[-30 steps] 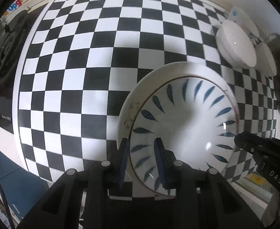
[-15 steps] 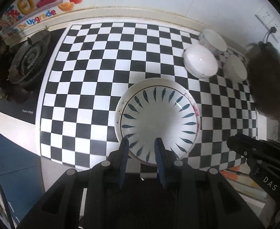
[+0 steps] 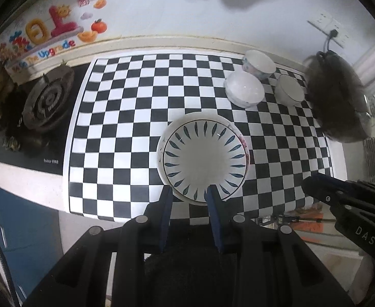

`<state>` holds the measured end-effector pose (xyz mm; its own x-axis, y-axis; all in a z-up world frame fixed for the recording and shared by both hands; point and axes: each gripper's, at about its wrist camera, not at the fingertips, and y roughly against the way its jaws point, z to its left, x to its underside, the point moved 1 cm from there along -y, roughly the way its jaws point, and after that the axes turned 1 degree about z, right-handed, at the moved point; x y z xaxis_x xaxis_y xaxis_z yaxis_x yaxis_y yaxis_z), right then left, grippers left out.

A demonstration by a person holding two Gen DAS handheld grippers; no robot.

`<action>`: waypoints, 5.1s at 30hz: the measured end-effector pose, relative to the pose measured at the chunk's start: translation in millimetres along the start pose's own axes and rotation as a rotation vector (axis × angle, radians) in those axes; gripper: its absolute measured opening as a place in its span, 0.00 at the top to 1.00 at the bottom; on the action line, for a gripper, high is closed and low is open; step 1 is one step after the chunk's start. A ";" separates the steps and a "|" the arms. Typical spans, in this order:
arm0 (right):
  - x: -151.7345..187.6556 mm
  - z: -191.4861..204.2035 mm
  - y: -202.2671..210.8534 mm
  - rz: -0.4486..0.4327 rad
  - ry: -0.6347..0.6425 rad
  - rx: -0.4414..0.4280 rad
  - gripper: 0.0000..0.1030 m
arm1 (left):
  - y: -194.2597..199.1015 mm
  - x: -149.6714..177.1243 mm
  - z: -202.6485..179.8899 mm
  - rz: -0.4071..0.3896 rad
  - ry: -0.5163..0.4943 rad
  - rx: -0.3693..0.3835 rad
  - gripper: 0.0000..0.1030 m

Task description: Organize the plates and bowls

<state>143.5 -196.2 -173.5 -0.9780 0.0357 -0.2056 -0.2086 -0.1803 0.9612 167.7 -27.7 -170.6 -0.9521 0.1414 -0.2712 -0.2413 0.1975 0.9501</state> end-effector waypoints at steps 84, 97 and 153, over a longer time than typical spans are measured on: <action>-75.7 -239.9 -166.9 0.290 -0.224 -0.101 0.92 | -226.4 -86.6 -171.9 0.408 -0.191 0.139 0.87; -68.7 -245.1 -201.9 0.379 -0.205 -0.086 0.92 | -261.0 -69.9 -175.1 0.476 -0.176 0.106 0.87; -315.9 -331.5 -233.6 0.527 -0.045 0.134 0.90 | -321.9 -245.2 -218.7 0.424 0.042 0.209 0.86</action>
<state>502.0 -491.1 -394.0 -0.9486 0.0170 0.3160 0.3146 -0.0587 0.9474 437.7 -338.1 -376.3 -0.9663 0.2136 0.1440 0.2088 0.3223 0.9233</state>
